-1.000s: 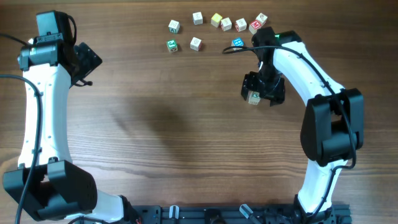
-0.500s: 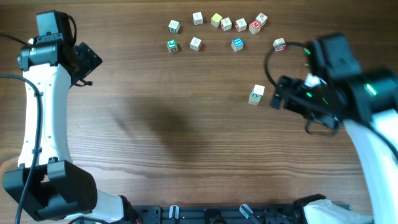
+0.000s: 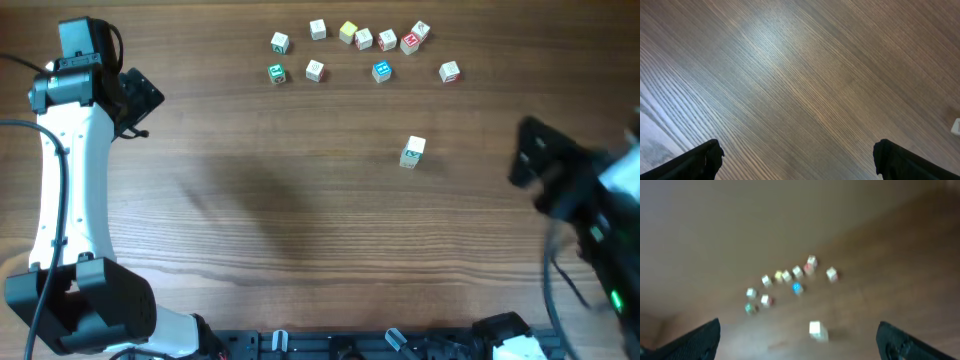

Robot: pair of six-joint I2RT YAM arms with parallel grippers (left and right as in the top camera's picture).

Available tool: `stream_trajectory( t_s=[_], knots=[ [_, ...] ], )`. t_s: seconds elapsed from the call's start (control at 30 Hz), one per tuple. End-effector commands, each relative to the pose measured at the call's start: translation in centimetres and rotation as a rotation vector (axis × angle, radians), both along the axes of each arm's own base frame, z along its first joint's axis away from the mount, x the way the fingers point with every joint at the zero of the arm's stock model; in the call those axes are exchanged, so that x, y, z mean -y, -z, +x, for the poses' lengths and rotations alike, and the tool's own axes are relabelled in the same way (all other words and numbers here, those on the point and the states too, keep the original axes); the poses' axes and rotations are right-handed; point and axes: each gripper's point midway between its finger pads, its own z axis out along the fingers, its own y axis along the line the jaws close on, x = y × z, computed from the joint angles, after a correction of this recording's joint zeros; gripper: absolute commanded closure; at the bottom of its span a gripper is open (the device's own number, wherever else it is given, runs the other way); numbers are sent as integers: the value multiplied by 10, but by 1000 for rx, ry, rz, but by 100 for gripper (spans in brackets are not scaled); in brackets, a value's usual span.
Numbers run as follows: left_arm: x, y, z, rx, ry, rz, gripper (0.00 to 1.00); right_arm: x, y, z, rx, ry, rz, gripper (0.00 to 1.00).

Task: Form a tower

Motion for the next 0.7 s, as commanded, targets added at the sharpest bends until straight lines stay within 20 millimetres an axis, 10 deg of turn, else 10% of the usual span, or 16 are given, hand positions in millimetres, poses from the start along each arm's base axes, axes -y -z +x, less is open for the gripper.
stream_trajectory(
  t_s=[0.0, 0.23, 0.67],
  knots=[
    [-1, 5, 0, -8, -18, -8, 0, 9, 3, -20, 155, -43, -175, 0],
    [-1, 5, -1, -8, -18, -9, 0, -23, 0, -48, 748, -200, -396, 0],
    [-1, 5, 0, -8, -18, -9, 0, -23, 135, -5, 872, -174, -303, 0]
  ],
)
